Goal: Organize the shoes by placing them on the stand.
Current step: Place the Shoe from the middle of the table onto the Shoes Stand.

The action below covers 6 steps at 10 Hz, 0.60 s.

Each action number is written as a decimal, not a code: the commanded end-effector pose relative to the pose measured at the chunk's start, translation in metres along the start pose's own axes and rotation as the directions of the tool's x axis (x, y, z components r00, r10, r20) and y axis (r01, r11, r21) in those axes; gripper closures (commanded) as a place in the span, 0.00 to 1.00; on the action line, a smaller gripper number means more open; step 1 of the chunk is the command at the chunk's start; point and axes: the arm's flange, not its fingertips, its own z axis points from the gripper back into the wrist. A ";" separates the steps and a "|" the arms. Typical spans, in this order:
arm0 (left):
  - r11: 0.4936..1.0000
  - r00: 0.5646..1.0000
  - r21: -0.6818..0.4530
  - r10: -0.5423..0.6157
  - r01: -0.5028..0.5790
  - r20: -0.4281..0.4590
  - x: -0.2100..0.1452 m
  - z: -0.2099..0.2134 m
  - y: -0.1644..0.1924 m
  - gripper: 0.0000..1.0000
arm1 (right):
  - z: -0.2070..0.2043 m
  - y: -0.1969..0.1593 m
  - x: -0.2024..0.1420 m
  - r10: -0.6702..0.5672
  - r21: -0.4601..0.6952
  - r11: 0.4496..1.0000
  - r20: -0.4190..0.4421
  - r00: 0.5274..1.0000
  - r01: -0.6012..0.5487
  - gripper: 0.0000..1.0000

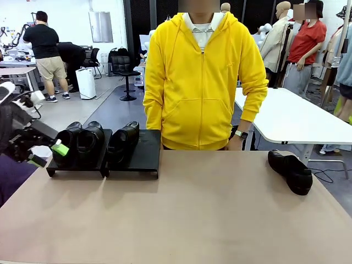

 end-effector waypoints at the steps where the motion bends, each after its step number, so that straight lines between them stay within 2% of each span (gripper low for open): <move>1: 1.000 1.000 0.012 0.010 -0.010 -0.015 0.003 0.004 0.004 0.00 | 0.002 0.001 0.000 0.015 0.018 1.000 0.007 1.000 -0.016 0.00; 6: 1.000 1.000 0.012 0.010 -0.010 -0.015 0.003 0.004 0.004 0.00 | 0.002 0.001 0.000 0.015 0.018 1.000 0.007 1.000 -0.016 0.00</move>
